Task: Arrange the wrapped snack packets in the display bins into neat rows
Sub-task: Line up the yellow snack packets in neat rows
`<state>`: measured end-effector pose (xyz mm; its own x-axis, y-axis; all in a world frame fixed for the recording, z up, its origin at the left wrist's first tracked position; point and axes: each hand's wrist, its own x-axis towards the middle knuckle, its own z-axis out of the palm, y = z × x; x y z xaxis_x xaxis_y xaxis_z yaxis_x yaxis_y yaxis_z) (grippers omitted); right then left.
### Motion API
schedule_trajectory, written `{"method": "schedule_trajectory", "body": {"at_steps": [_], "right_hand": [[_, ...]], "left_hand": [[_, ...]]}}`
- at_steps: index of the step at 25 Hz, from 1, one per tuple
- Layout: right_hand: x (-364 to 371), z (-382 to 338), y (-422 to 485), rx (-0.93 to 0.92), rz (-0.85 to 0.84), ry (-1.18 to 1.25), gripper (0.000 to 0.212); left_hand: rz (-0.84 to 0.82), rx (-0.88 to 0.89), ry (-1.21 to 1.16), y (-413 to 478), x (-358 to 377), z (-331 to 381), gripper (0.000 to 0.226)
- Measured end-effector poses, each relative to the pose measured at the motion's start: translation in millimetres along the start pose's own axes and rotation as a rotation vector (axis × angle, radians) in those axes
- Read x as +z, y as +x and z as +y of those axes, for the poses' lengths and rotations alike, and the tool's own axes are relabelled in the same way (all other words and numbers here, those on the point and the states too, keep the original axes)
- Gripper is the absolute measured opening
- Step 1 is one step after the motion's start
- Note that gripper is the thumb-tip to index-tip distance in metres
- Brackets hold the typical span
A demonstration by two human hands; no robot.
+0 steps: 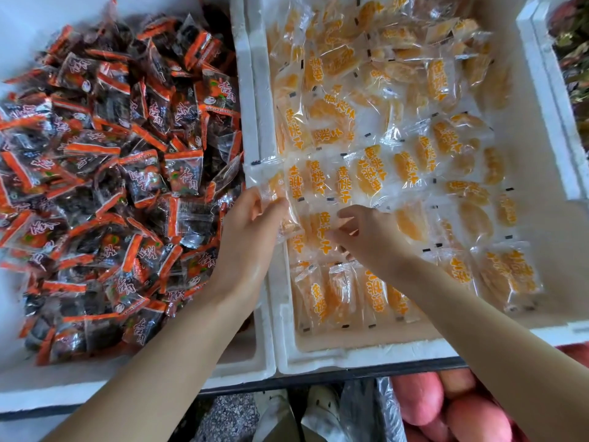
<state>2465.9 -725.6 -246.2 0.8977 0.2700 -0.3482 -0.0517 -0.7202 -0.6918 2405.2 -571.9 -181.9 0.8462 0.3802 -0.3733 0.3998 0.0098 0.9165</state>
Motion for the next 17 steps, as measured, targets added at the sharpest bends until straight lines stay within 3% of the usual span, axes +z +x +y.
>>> {"method": "schedule_trajectory", "body": {"at_steps": [4, 7, 9, 12, 14, 17], "right_hand": [[-2, -4, -3, -0.043, -0.002, -0.114, 0.053], [-9, -7, -9, -0.109, 0.082, -0.137, 0.045], [-16, -13, -19, -0.173, 0.164, 0.038, 0.021], [-29, -26, -37, -0.124, 0.002, 0.487, 0.009], [-36, -23, -42, -0.084, -0.072, 0.542, 0.007], [-43, -17, -47, -0.16, 0.146, 0.446, 0.019]], "left_hand": [[-0.052, -0.014, 0.034, -3, 3, -5, 0.017], [-0.108, -0.058, 0.055, -6, 6, -9, 0.032], [-0.141, -0.048, 0.005, -10, 10, -9, 0.025], [-0.205, -0.019, -0.009, -14, 19, -10, 0.028], [-0.248, -0.011, -0.003, -17, 27, -11, 0.027], [-0.186, 0.044, 0.093, -18, 40, -15, 0.013]]}}
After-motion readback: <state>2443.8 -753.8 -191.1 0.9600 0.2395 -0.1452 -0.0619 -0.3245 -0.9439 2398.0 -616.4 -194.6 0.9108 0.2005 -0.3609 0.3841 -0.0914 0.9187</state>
